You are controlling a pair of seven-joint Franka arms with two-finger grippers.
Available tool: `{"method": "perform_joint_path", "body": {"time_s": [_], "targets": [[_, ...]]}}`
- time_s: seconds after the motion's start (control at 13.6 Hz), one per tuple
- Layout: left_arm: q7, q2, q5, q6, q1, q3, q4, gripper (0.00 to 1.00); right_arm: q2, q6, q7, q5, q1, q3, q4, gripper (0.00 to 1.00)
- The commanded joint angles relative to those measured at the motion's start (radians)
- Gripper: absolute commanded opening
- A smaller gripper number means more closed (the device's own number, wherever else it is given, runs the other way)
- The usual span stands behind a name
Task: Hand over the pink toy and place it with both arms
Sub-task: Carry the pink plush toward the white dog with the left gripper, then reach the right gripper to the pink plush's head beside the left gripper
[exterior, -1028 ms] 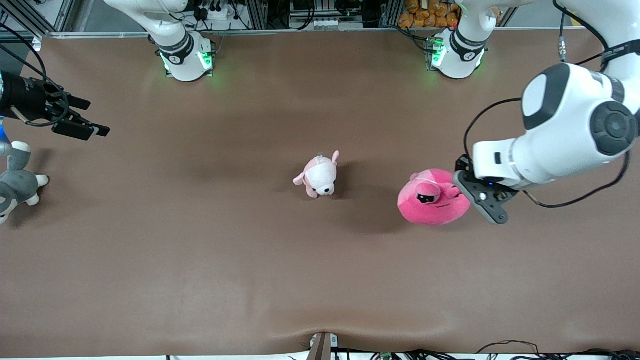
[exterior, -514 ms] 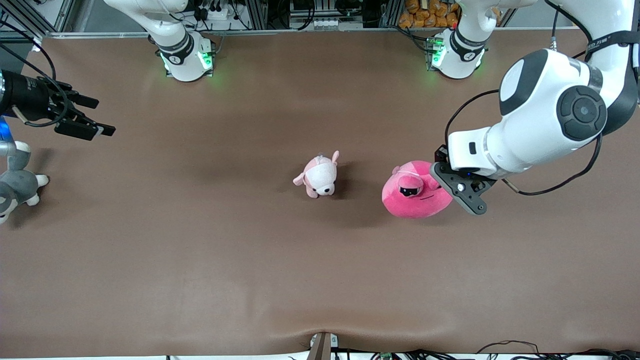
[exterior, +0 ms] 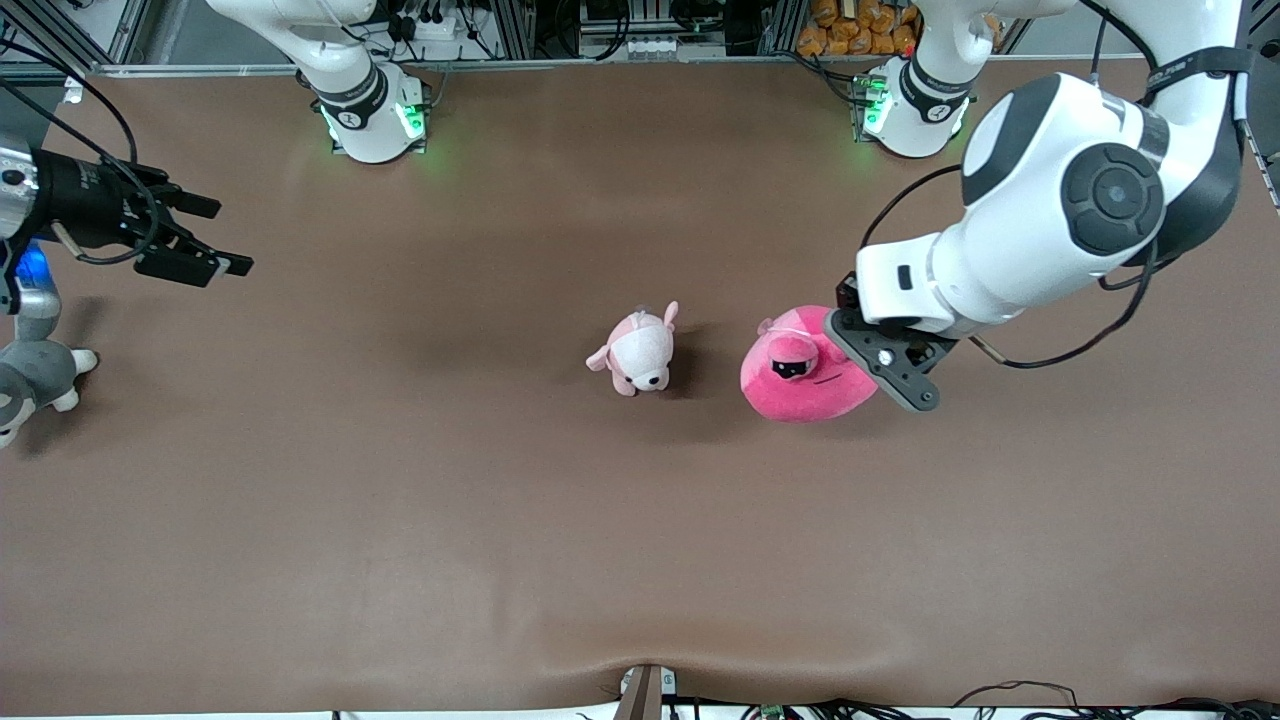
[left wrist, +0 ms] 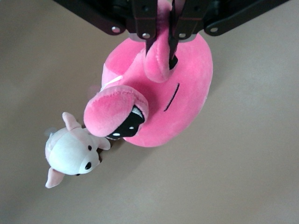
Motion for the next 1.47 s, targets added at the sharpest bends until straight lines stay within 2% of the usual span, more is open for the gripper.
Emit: {"method": "perform_joint_path", "body": {"time_s": [0.0,0.29,0.51,0.81,1.1,1.4], "targets": [[-0.056,-0.012,0.013,-0.03,-0.036,0.002,0.026,0.0,0.022,-0.006,0.03,0.021,0.008,-0.001,0.033,1.0],[-0.133,-0.012,0.011,-0.033,-0.094,0.004,0.041,0.0,0.051,0.043,0.139,0.052,0.064,-0.001,0.036,1.0],[-0.181,-0.012,0.011,-0.032,-0.129,0.004,0.046,0.0,0.113,0.092,0.251,0.058,0.138,-0.001,0.087,1.0],[-0.271,-0.01,0.011,-0.032,-0.186,0.004,0.076,0.0,0.186,0.169,0.335,0.139,0.184,-0.001,0.116,1.0],[-0.277,-0.033,0.005,-0.055,-0.191,-0.001,0.079,0.0,0.255,0.239,0.427,0.145,0.265,-0.001,0.165,1.0],[-0.368,-0.022,0.005,-0.05,-0.263,0.004,0.11,0.0,0.317,0.318,0.578,0.145,0.351,0.0,0.244,1.0]]}}
